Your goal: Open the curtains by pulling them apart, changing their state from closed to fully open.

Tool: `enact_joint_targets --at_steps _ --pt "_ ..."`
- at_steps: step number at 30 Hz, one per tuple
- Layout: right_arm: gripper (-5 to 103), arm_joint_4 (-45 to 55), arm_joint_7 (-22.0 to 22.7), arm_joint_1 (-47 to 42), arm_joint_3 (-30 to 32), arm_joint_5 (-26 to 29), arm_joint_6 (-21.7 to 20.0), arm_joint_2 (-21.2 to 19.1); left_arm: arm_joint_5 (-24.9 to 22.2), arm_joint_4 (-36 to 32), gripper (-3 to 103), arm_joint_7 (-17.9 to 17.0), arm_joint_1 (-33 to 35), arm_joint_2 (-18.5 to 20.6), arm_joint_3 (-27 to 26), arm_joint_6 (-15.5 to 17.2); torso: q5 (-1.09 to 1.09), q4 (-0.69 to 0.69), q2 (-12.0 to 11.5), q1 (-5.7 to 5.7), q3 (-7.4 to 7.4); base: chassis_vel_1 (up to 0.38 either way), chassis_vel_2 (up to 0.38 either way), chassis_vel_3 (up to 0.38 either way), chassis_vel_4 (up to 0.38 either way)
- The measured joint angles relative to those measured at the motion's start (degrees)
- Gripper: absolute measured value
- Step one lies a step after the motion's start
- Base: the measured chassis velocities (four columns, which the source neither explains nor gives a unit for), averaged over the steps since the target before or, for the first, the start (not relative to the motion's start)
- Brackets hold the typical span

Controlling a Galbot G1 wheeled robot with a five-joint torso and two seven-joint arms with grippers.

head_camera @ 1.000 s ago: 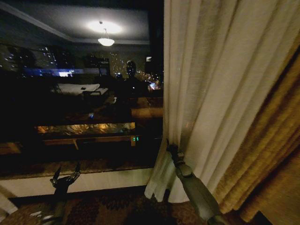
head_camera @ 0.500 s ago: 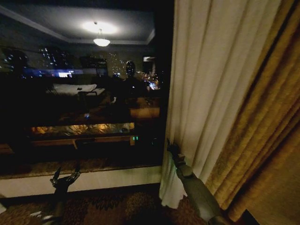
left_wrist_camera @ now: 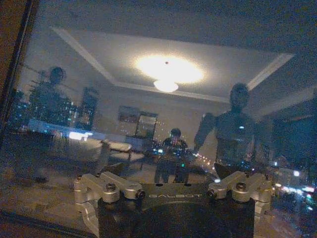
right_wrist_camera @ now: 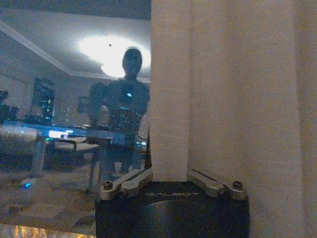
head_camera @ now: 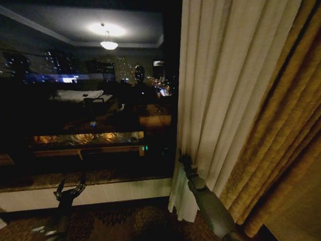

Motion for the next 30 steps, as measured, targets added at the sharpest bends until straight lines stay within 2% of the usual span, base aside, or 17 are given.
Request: enact_joint_targets --at_steps 7,12,21,25,30 --pt "0 -0.3 0.8 0.2 0.0 0.1 0.4 0.0 0.0 0.0 100 0.0 0.0 0.0 0.0 0.0 -0.01 0.00 0.0 0.00 0.00 -0.160 -0.154 0.173 0.167" --pt "0 -0.6 0.8 0.2 -0.2 -2.3 1.0 0.1 0.0 0.0 100 0.0 0.0 0.0 0.0 0.0 0.03 -0.03 0.0 0.00 0.00 -0.144 -0.161 0.142 0.157" --pt "0 -2.7 1.6 1.3 -0.7 -5.7 0.3 0.6 0.0 0.0 100 0.0 0.0 0.0 0.0 0.0 -0.03 0.02 0.0 0.00 0.00 0.020 0.013 -0.005 -0.008" --pt "0 -4.4 5.0 2.4 0.0 -5.9 -1.8 0.6 0.0 0.0 100 0.0 0.0 0.0 0.0 0.0 -0.01 0.02 0.0 0.00 0.00 0.000 0.000 0.000 0.000" --pt "0 -5.3 12.3 2.9 2.2 -4.8 -6.2 -1.1 0.0 0.0 100 0.0 0.0 0.0 0.0 0.0 0.01 0.00 0.0 0.00 0.00 0.000 0.000 0.000 0.000"
